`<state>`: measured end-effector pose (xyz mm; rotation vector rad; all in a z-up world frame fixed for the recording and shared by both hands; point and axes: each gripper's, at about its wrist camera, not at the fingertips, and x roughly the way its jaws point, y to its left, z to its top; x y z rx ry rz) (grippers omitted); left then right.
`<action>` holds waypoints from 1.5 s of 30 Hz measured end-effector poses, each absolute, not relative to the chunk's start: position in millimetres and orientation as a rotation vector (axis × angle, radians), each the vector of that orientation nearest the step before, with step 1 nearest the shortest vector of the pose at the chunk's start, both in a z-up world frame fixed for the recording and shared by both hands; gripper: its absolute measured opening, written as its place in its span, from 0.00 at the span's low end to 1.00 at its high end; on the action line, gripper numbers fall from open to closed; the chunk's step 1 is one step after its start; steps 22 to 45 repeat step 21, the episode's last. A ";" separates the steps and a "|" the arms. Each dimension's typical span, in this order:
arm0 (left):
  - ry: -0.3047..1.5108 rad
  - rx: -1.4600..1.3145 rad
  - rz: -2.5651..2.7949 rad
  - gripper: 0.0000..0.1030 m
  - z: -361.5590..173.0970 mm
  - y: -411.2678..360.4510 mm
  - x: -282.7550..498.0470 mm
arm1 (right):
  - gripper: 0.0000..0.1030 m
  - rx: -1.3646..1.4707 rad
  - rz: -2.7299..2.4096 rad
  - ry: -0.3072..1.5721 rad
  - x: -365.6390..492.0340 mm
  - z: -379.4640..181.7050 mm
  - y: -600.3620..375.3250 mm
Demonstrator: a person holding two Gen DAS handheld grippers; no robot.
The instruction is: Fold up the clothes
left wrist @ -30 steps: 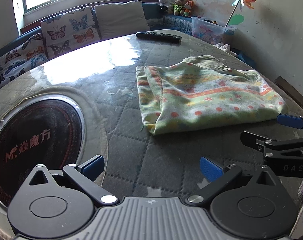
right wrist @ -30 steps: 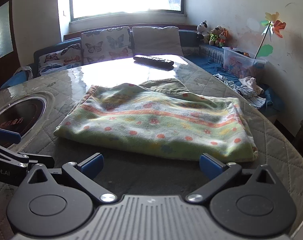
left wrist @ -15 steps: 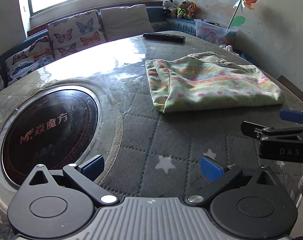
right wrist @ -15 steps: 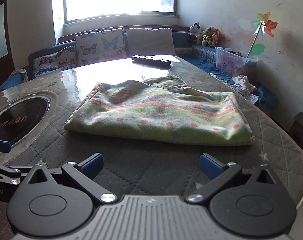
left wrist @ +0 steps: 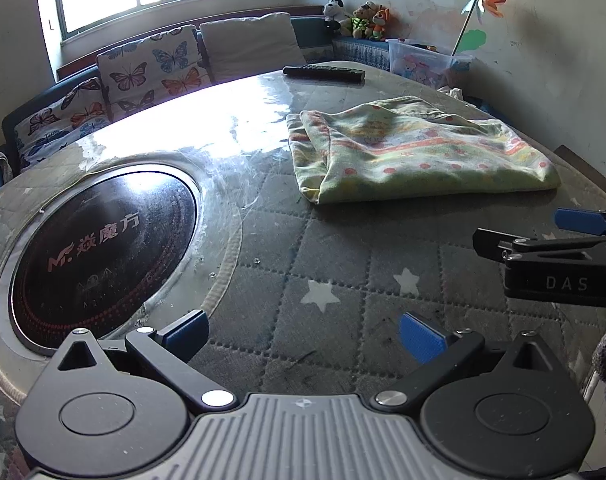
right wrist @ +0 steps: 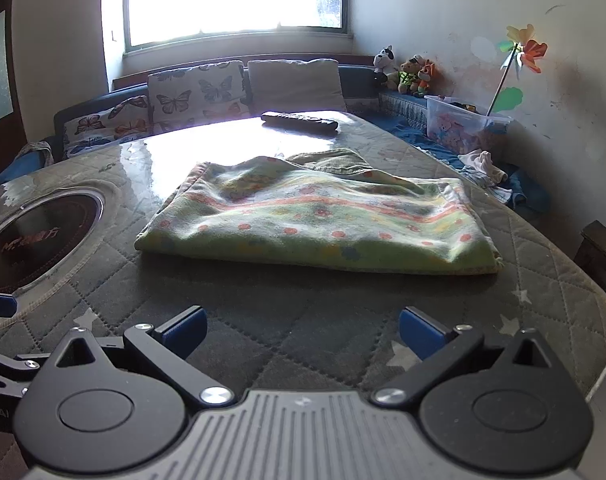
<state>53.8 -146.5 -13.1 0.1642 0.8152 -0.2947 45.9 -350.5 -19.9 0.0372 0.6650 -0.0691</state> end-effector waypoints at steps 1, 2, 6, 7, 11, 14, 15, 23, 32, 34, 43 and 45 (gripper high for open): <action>0.816 0.165 -0.295 1.00 -13.3 -147.0 53.5 | 1.00 0.038 -0.071 0.665 45.5 -19.9 -350.9; 0.816 0.165 -0.296 1.00 -13.4 -147.4 53.2 | 1.00 0.039 -0.071 0.665 45.2 -20.1 -351.0; 0.817 0.166 -0.295 1.00 -14.5 -148.7 52.5 | 1.00 0.045 -0.068 0.666 44.5 -21.3 -351.4; 0.817 0.166 -0.294 1.00 -14.8 -149.1 52.4 | 1.00 0.046 -0.066 0.667 44.7 -21.7 -351.3; 0.819 0.163 -0.294 1.00 -16.2 -149.6 52.9 | 1.00 0.044 -0.066 0.669 45.7 -23.1 -350.3; 0.819 0.161 -0.296 1.00 -16.7 -150.4 53.9 | 1.00 0.045 -0.066 0.670 46.4 -23.1 -350.2; 0.818 0.161 -0.297 1.00 -16.8 -150.6 54.2 | 1.00 0.045 -0.067 0.670 46.7 -23.2 -350.1; 0.815 0.151 -0.312 1.00 -16.3 -152.7 56.6 | 1.00 0.046 -0.067 0.670 48.2 -23.2 -349.9; 0.815 0.151 -0.312 1.00 -16.3 -152.7 56.6 | 1.00 0.046 -0.067 0.670 48.2 -23.2 -349.9; 0.815 0.151 -0.312 1.00 -16.3 -152.7 56.6 | 1.00 0.046 -0.067 0.670 48.2 -23.2 -349.9; 0.815 0.151 -0.312 1.00 -16.3 -152.7 56.6 | 1.00 0.046 -0.067 0.670 48.2 -23.2 -349.9; 0.815 0.151 -0.312 1.00 -16.3 -152.7 56.6 | 1.00 0.046 -0.067 0.670 48.2 -23.2 -349.9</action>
